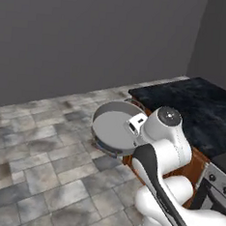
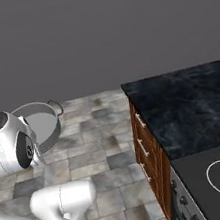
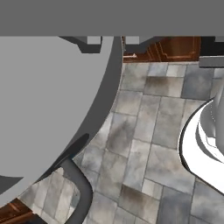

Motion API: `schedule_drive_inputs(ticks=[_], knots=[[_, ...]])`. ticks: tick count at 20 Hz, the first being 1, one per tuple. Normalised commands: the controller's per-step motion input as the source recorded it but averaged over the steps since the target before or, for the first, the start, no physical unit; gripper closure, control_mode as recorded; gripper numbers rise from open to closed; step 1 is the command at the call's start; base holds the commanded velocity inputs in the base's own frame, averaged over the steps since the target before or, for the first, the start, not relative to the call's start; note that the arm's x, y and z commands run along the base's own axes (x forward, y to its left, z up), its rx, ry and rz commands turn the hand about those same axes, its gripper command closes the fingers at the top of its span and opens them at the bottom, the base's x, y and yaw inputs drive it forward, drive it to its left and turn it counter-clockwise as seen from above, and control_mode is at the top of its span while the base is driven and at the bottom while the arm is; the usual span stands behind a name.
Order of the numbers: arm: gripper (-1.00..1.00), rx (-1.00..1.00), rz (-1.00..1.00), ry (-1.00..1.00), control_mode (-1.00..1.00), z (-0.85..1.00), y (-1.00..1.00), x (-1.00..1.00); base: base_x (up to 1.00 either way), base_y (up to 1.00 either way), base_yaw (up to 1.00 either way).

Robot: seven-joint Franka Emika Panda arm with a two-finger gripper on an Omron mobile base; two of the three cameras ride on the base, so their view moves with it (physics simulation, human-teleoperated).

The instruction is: Move the pot and pan from the stove into the sink.

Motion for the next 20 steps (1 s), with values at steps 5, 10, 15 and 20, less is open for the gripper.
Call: schedule_drive_inputs(ticks=[5,10,15,20], knots=[[1.0,0.0,0.0,0.0,1.0,0.0,0.0,0.0,-0.01,0.0,0.5],[1.0,0.0,0.0,0.0,1.0,0.0,0.0,0.0,-0.01,0.0,0.5],[1.0,0.0,0.0,0.0,1.0,0.0,0.0,0.0,-0.01,0.0,0.5],[1.0,0.0,0.0,0.0,1.0,0.0,0.0,0.0,-0.01,0.0,0.5]])
